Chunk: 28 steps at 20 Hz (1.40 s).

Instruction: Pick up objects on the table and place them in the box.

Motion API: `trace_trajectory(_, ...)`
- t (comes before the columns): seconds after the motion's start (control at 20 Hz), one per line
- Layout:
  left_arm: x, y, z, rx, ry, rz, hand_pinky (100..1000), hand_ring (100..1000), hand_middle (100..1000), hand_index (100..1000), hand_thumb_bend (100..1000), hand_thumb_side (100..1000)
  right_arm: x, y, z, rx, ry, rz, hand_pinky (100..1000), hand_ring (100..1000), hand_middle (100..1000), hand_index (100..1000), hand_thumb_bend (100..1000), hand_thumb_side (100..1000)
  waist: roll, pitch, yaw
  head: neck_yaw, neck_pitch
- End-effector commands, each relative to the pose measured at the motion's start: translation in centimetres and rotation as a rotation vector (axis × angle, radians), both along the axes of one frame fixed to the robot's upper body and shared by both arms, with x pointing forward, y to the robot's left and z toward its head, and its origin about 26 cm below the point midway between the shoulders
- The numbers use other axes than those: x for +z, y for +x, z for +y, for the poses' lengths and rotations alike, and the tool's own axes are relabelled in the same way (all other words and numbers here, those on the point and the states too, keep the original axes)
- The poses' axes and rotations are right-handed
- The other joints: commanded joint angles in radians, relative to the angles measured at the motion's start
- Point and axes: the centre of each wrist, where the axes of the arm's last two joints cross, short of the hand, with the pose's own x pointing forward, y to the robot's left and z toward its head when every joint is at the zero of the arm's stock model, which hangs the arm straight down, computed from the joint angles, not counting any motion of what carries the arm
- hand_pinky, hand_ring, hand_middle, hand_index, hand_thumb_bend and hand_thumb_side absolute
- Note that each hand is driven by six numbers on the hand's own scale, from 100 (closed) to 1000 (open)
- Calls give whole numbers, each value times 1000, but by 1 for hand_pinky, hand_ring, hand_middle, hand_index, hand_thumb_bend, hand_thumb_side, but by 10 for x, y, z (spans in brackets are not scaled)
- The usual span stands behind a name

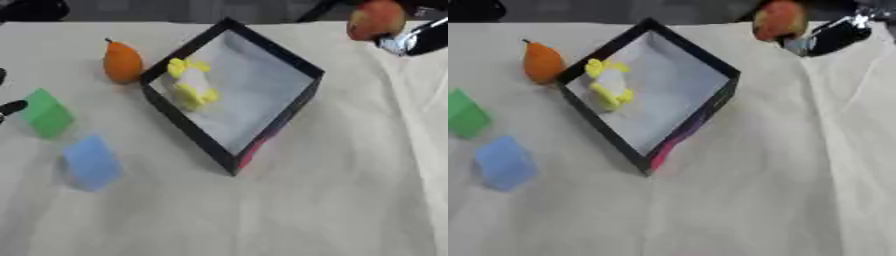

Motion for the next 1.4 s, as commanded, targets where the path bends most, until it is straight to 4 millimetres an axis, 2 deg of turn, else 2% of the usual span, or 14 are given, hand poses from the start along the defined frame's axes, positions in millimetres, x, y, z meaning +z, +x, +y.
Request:
trace_trajectory(0.05,12,0,1,-11,22,-29,797,1000,814,827,142,814,24,8,14,49,-7,-18,789,556,395,563,100,195,-16,-22,4,-16,-8)
trace_trajectory(0.3,23,4,-2,-32,-3,-68,796,1000,831,831,147,770,31,38,49,85,-36,-33,781,566,392,558,100,210,-19,-19,16,-67,-15)
trace_trajectory(0.5,32,5,5,-23,-42,-130,796,1000,833,830,122,726,18,60,57,51,-48,-45,776,568,405,558,100,231,-22,-24,37,-105,-15)
trace_trajectory(0.65,36,2,14,-1,-50,-191,797,1000,835,829,102,690,3,73,63,22,-70,-53,774,570,418,559,100,244,-22,-26,47,-126,-13)
trace_trajectory(0.85,44,1,22,14,-74,-287,800,1000,834,827,100,666,-29,89,71,-4,-113,-17,775,569,417,558,100,254,-21,-22,64,-148,-14)
trace_trajectory(1.25,59,7,17,-56,-84,-365,804,1000,828,826,100,663,-86,102,82,-7,-221,74,775,579,435,575,100,302,-22,-13,71,-147,-13)
trace_trajectory(1.35,60,8,15,-71,-81,-365,804,1000,826,826,100,663,-93,103,81,-9,-254,84,791,637,510,664,114,345,-21,-13,69,-146,-13)
trace_trajectory(1.4,60,8,15,-78,-80,-364,804,1000,826,826,100,663,-96,104,81,-8,-274,88,816,710,585,742,187,371,-21,-13,68,-145,-13)
